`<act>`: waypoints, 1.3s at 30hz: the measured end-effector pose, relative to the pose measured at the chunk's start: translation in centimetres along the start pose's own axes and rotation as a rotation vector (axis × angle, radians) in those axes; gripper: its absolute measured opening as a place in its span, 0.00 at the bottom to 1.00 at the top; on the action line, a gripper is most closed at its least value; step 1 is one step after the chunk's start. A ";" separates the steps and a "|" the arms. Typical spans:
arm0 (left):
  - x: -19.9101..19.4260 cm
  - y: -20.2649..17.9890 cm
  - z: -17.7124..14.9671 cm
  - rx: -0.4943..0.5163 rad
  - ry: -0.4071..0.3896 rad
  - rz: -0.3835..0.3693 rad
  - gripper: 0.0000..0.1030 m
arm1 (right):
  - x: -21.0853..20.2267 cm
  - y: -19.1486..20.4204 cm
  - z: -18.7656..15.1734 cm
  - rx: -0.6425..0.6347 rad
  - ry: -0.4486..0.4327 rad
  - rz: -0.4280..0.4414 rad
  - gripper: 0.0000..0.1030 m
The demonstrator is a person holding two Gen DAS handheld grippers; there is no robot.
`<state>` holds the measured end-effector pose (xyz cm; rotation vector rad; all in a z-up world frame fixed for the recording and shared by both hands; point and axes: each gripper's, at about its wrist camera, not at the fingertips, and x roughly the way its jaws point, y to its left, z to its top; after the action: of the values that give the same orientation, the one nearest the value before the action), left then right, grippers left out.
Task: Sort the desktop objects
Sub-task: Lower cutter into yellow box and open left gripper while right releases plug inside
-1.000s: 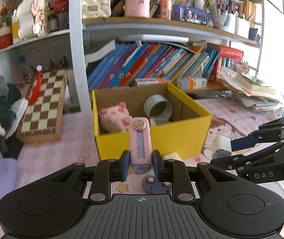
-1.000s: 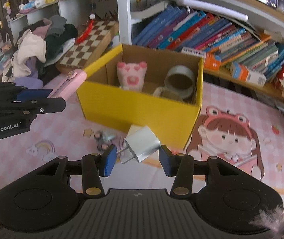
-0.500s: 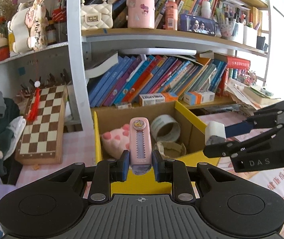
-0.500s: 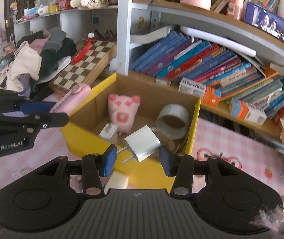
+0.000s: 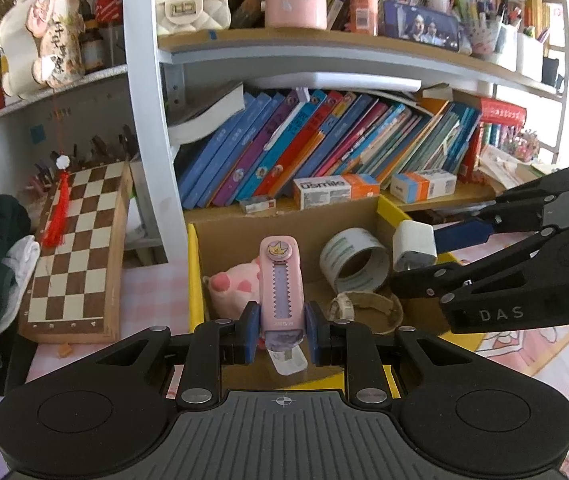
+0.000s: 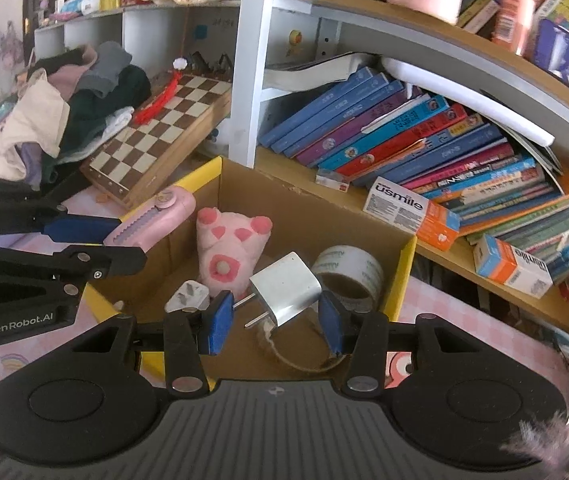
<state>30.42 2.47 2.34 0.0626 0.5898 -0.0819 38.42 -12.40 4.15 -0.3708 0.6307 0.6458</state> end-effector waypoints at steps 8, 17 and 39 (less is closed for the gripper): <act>4.2 0.0 0.2 0.035 0.077 0.008 0.22 | 5.3 -0.2 0.4 -0.066 0.071 0.013 0.43; 7.0 -0.1 -0.1 0.063 0.145 0.002 0.22 | 8.6 -0.1 0.1 -0.177 0.148 0.044 0.43; 6.9 0.0 0.2 0.052 0.157 0.016 0.44 | 8.1 -0.4 0.4 -0.186 0.145 0.017 0.56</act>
<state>36.22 2.01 -1.37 0.1250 0.7441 -0.0778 43.93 -8.95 -0.73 -0.5898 0.7142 0.7005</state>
